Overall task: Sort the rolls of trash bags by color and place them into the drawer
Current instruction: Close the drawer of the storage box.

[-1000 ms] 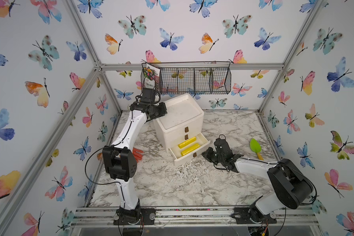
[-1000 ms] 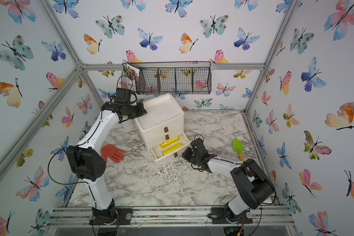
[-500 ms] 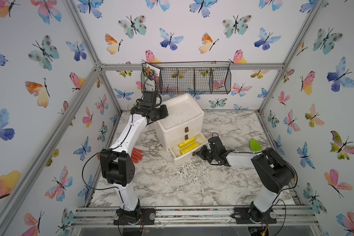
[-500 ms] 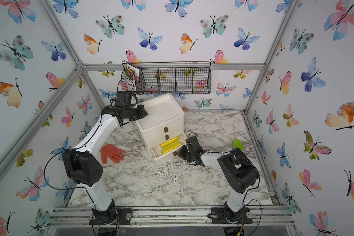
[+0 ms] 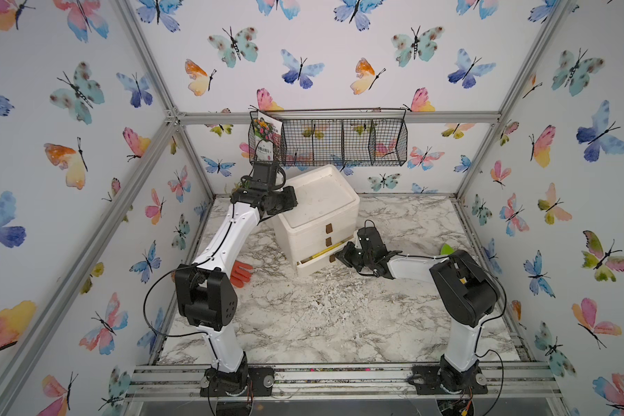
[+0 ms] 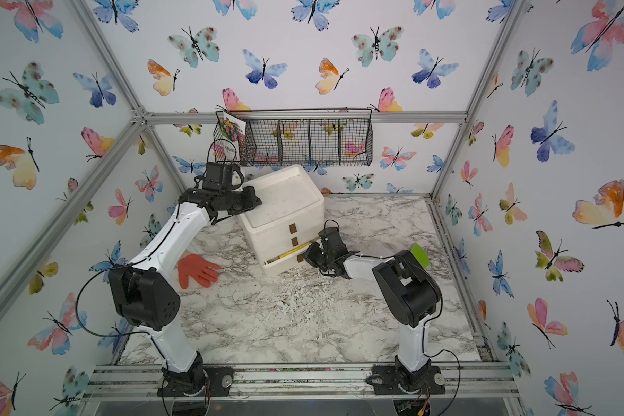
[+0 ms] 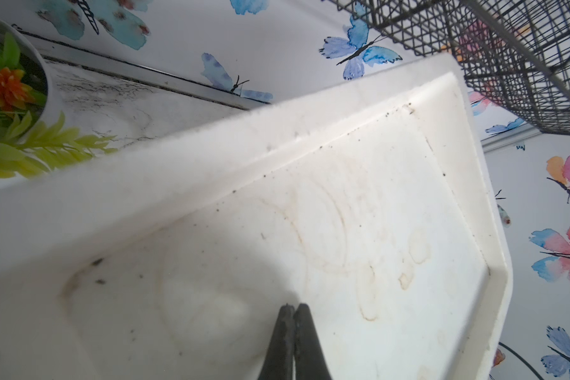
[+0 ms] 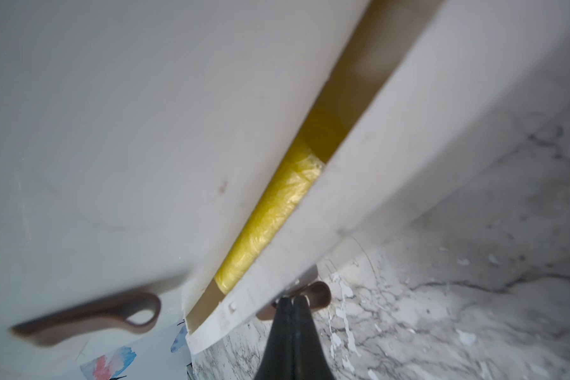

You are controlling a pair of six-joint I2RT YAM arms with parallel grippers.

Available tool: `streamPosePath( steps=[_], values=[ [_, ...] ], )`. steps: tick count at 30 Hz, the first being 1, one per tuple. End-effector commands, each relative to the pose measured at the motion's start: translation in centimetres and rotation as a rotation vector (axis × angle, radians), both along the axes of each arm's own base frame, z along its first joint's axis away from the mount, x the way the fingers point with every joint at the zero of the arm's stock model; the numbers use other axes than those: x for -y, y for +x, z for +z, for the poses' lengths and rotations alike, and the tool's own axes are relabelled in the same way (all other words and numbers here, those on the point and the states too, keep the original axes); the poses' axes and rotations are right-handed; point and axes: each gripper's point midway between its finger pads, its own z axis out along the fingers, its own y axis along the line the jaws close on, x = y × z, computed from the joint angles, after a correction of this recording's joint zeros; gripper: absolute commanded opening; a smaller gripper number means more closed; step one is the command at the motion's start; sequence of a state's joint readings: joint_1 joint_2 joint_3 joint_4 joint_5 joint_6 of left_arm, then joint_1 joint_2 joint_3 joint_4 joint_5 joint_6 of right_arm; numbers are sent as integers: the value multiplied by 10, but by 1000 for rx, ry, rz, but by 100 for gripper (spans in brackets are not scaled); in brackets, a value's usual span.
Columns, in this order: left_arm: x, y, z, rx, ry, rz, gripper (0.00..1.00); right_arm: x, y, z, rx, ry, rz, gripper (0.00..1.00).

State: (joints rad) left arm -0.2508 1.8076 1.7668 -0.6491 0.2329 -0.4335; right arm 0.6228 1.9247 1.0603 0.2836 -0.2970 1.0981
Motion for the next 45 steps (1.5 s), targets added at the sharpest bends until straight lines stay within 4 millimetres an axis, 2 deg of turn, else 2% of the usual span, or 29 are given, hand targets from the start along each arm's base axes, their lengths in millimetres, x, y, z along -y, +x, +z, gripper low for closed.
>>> streamPosePath(
  steps=[1, 7, 11, 19, 32, 37, 42, 45],
  values=[
    [-28, -63, -125, -466, 183, 26, 0, -12, 10, 0, 39, 11, 26, 2],
    [-27, -63, -121, -460, 181, 25, 0, -19, 19, -4, 55, 23, 27, 2],
    [-27, -63, -120, -458, 180, 25, 0, -21, 26, 4, 95, 40, 15, 2],
    [-25, -62, -115, -452, 168, 22, 0, -28, 45, 22, 165, 59, 15, 2],
    [-20, -62, -115, -450, 166, 18, 0, -31, 51, 62, 314, 177, 2, 5],
    [-15, -65, -116, -452, 168, 9, 0, -38, 62, 76, 358, 185, 19, 7],
    [-15, -64, -114, -447, 165, 10, 0, -34, 59, 72, 352, 176, 20, 8],
    [-13, -58, -103, -418, 155, 14, 0, -28, 50, 71, 346, 170, 22, 9]
  ],
)
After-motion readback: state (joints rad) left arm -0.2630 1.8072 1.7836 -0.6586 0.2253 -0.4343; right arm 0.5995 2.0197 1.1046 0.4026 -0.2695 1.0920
